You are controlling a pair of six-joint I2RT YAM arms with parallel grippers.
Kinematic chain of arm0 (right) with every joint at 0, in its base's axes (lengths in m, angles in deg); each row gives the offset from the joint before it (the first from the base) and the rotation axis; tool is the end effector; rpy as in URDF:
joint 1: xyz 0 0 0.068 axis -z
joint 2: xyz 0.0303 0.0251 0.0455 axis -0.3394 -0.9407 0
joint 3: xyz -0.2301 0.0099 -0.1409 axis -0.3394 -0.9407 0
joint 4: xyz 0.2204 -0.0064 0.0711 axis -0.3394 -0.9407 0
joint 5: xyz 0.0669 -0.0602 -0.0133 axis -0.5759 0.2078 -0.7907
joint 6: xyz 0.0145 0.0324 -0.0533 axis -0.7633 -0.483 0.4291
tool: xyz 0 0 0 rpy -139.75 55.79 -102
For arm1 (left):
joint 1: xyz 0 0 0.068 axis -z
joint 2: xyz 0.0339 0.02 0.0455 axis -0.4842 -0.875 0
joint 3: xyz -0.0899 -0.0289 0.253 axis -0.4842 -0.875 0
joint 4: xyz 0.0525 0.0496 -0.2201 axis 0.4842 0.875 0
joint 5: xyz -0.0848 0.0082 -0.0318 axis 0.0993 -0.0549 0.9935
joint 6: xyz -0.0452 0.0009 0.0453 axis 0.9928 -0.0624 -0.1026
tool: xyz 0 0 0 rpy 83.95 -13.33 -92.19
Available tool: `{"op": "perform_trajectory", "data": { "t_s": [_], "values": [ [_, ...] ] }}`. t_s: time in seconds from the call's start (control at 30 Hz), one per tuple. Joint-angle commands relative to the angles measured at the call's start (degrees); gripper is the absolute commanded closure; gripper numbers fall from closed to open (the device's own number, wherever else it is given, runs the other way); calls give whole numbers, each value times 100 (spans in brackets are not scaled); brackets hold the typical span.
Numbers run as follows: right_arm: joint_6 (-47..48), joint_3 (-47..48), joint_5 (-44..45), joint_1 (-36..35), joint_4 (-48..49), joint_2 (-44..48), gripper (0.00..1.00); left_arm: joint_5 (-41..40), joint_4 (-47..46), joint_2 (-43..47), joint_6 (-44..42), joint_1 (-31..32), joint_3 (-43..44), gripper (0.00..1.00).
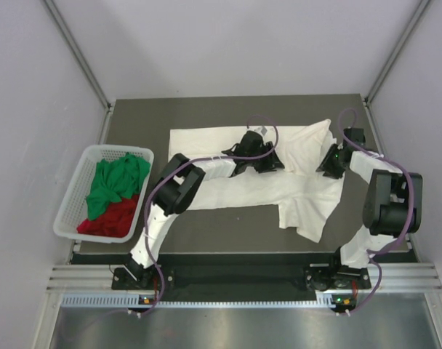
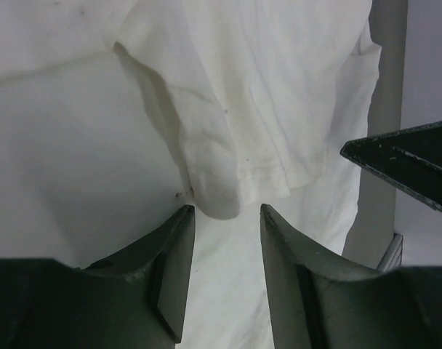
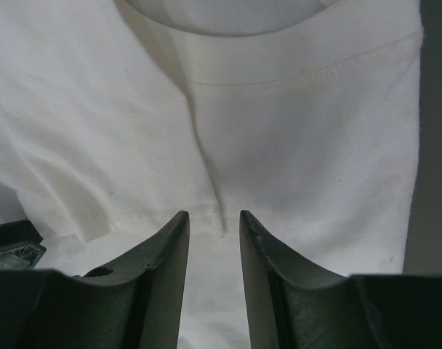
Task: Fold and stack the t-shirts
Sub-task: Fold the tshirt
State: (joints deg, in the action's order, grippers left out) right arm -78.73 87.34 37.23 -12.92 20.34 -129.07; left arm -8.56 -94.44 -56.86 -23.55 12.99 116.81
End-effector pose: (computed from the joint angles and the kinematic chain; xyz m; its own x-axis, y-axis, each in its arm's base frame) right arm 0.3145 -0.0310 0.1809 -0.7451 0.5289 -0.4062 0.4161 0.8447 0.3367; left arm 0.3631 -0.3454 0.1501 -0.8842 -0.1958 -0.4241 0.2208 0.6250 -0.7487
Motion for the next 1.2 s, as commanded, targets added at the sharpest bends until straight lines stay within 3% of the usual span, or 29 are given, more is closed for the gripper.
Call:
{"op": "perform_trajectory", "data": {
  "t_s": [0.0,0.2,0.3,0.43,0.5,1.0,1.17],
  "values": [
    [-35,-28,124,-15,72,385,66,-409,-30,-99,107,93,478,53],
    [-43,-89,107,-15,124,464,66,-638,181,-407,203,120,751,55],
    [-43,-89,63,-15,168,394,67,-647,216,-390,212,137,786,69],
    [-43,-80,27,-15,168,324,67,-735,540,-232,151,129,908,95],
    [-61,-98,19,-24,221,315,67,-805,664,-83,37,129,953,99],
    [-131,-203,106,-208,546,-177,75,-858,1464,-82,-148,129,1366,100],
    [-114,-195,203,-235,555,-195,97,-919,1570,-100,-166,120,1436,100]
  ]
}}
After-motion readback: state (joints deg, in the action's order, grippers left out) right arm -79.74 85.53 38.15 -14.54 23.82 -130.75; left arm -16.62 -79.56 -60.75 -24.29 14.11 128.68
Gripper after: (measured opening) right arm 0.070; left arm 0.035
